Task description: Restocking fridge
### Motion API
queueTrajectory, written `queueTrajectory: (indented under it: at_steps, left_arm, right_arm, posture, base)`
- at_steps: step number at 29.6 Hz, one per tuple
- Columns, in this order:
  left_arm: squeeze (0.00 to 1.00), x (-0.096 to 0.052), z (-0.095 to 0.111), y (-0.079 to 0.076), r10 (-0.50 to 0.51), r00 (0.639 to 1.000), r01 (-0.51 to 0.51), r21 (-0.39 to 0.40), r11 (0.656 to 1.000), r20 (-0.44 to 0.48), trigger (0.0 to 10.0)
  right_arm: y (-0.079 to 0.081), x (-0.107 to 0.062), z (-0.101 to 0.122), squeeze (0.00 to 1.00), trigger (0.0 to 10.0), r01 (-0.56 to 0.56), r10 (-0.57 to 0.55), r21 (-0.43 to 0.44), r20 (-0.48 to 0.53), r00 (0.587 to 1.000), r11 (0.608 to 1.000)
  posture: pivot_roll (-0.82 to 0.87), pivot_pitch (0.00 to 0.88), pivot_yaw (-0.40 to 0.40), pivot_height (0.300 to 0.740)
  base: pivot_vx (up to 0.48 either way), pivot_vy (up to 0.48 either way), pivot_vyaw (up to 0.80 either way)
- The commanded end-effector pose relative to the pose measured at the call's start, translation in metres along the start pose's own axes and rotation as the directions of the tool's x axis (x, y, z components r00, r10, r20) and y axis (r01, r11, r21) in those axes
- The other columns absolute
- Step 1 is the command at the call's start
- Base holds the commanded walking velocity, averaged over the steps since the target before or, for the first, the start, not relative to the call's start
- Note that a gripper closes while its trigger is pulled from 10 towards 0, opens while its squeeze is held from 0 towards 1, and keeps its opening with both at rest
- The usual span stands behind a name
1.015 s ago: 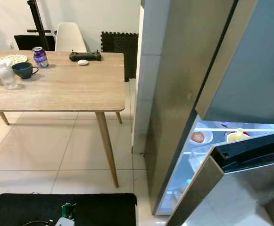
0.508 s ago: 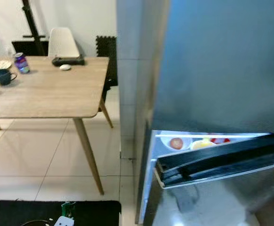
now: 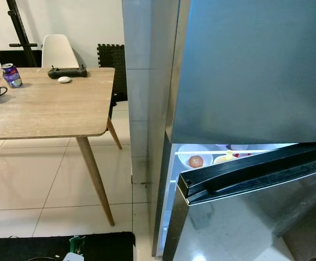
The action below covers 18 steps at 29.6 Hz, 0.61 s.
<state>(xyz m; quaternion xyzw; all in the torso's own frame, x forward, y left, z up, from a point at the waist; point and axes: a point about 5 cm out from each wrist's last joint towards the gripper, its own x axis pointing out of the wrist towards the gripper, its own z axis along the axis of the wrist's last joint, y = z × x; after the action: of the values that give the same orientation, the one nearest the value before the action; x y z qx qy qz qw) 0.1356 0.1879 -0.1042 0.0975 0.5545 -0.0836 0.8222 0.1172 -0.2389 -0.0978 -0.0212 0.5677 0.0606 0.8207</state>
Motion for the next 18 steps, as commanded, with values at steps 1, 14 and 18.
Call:
queueTrajectory:
  at_steps: [1,14,18]
  left_arm:
    - [0.0,0.0001,0.0013,0.0003,0.006,1.0,-0.006,0.005,1.0,0.004,10.0]
    - [0.0,0.0,-0.0009,-0.0004,0.006,1.0,-0.006,0.002,1.0,-0.001,10.0]
    - [0.0,0.0001,-0.0014,-0.0015,0.004,1.0,-0.004,-0.001,1.0,-0.001,10.0]
  right_arm:
    - [-0.0005,-0.0005,-0.0046,0.0,10.0,0.008,-0.008,0.003,-0.013,1.0,1.0]
    - [-0.0019,-0.0006,-0.0065,0.0,10.0,0.04,-0.04,0.011,-0.021,0.999,0.999]
    - [-0.0061,-0.0022,-0.0065,0.0,10.0,0.042,-0.042,0.01,-0.017,0.999,0.999]
  posture:
    - [-0.1,0.0,-0.018,0.74]
    - [-0.1,0.0,-0.02,0.74]
    - [-0.1,0.0,-0.024,0.74]
  base:
    - [-0.255,0.0,0.0]
    - [-0.259,0.0,0.0]
    - [-0.262,0.0,0.0]
